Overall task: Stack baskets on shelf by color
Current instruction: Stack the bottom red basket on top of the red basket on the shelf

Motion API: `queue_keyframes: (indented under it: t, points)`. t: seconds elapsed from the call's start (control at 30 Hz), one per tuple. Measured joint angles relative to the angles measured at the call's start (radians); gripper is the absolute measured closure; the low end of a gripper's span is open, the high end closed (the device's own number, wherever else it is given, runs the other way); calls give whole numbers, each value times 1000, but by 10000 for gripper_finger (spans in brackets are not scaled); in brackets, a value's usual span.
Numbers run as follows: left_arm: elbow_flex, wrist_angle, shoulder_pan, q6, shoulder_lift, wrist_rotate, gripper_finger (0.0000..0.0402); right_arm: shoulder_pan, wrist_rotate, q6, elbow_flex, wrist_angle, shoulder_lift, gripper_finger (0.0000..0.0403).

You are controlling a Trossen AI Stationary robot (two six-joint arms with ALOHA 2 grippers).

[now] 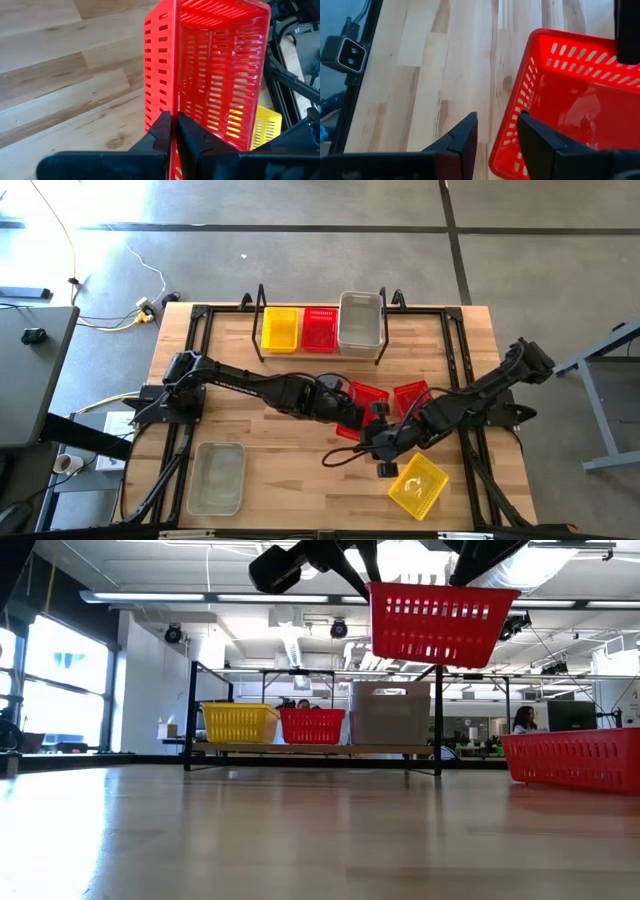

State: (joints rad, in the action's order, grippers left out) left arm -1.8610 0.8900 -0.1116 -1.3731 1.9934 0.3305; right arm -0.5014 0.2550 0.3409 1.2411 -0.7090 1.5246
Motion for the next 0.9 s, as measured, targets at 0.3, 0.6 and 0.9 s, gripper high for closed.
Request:
queue_keyframes:
  t: [0.3, 0.6, 0.9]
  points:
    - [3, -69, 2, 44, 0, -7, 398, -2, 4, 40, 3, -33, -4, 279]
    - [-4, -133, 4, 55, -4, -53, 398, 4, -16, 81, -5, -132, 9, 279]
    - [-2, -165, 10, 96, -2, -66, 398, 6, -20, 64, -1, -200, 3, 285]
